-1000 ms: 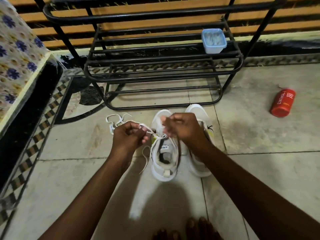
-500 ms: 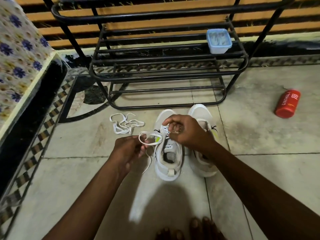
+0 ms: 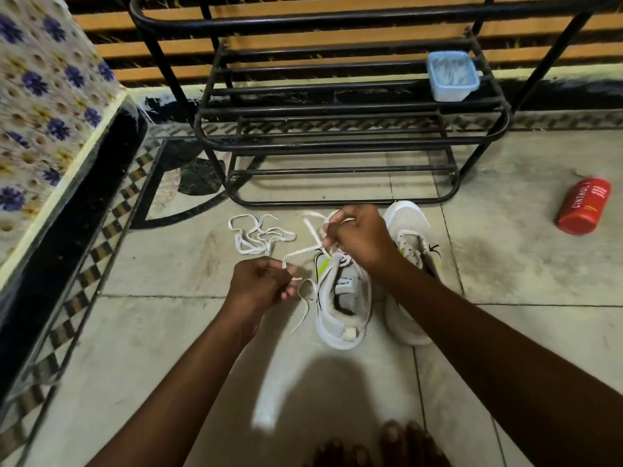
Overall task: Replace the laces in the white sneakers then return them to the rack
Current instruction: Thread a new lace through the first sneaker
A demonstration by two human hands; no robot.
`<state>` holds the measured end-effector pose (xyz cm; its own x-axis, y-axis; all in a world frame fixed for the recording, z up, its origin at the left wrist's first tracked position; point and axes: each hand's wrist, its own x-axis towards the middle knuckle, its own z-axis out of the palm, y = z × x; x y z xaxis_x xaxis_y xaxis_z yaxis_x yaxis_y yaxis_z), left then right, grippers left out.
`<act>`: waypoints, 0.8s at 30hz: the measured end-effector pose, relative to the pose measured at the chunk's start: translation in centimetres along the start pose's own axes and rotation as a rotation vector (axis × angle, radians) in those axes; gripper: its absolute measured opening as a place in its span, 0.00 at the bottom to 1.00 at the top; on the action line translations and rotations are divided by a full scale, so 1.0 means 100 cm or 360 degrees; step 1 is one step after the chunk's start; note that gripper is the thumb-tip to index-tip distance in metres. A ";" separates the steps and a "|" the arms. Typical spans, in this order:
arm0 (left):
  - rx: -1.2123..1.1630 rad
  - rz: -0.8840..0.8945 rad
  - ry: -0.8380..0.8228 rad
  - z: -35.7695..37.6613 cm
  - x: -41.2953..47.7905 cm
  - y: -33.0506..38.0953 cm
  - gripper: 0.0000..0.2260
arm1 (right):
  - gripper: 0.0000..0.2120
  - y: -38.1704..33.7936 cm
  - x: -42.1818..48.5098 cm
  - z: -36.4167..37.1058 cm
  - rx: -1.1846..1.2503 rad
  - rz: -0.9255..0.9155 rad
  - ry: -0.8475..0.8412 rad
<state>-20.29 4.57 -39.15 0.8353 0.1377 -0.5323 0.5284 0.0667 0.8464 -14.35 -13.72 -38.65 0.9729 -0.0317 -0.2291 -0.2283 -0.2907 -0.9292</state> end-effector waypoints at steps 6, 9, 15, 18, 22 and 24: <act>-0.0055 0.0010 -0.0100 0.007 -0.011 -0.001 0.02 | 0.04 -0.009 0.021 0.002 0.0183 0.0187 -0.0161; -0.0199 0.0052 -0.0102 0.018 -0.015 0.004 0.05 | 0.02 -0.001 0.013 -0.004 -0.0190 -0.0006 0.0019; -0.0210 0.0135 -0.0074 0.040 -0.007 0.007 0.05 | 0.07 0.020 -0.031 -0.022 -0.0761 -0.0157 0.0229; -0.0138 0.0264 -0.0075 0.050 -0.001 0.000 0.07 | 0.11 0.027 -0.044 -0.023 -0.0900 -0.0151 0.0227; 0.0161 0.0454 -0.0032 0.062 0.006 -0.009 0.10 | 0.05 0.036 -0.045 -0.028 -0.0756 -0.0036 0.0221; 0.0318 0.0493 0.0049 0.066 0.009 -0.013 0.11 | 0.04 0.040 -0.047 -0.029 -0.0685 -0.0051 0.0269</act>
<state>-19.20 -1.88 -40.82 0.9570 0.1508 -0.2478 0.2727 -0.1768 0.9457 -19.68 -17.52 -40.44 0.9797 -0.1617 -0.1185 -0.1968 -0.6634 -0.7219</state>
